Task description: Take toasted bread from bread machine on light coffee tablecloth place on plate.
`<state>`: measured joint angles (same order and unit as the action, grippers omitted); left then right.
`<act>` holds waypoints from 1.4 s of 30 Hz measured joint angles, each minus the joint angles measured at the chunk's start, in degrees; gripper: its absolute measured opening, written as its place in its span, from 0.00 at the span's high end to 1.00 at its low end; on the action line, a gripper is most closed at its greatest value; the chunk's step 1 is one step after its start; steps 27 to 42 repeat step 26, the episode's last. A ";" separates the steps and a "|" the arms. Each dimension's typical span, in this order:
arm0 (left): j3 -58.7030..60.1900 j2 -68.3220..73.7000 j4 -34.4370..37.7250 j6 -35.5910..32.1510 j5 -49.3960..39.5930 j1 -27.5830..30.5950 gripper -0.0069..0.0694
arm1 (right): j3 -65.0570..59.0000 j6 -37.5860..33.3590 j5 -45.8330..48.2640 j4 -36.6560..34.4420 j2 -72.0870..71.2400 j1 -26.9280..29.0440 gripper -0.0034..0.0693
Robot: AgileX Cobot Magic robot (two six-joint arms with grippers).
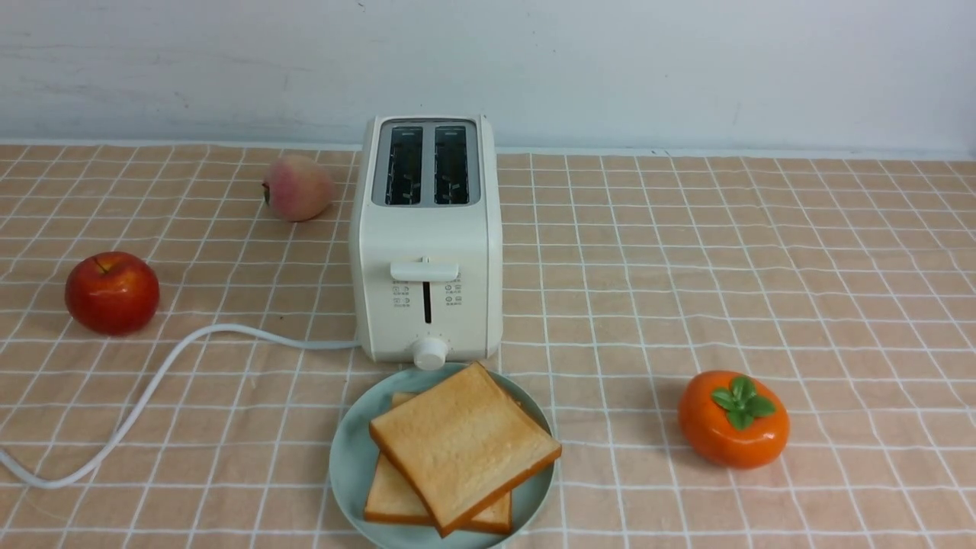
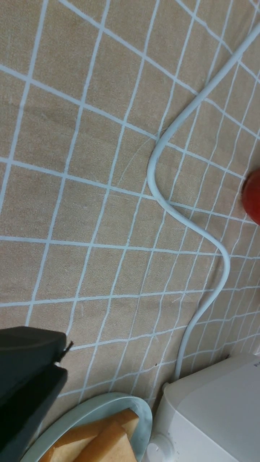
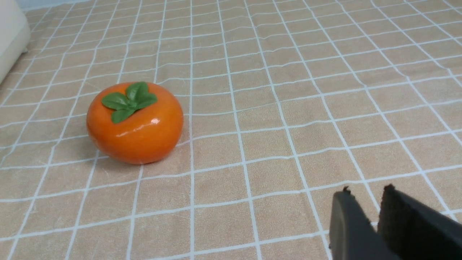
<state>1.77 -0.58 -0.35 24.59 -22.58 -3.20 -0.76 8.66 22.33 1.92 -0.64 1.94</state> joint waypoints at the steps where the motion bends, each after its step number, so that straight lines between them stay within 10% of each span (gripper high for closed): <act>1: 0.00 0.00 0.00 0.00 0.00 0.00 0.84 | 0.00 0.00 0.00 0.00 0.00 0.00 0.75; 42: 0.00 0.00 0.00 0.00 0.00 0.00 0.81 | 0.00 0.00 0.00 0.00 0.00 0.00 0.72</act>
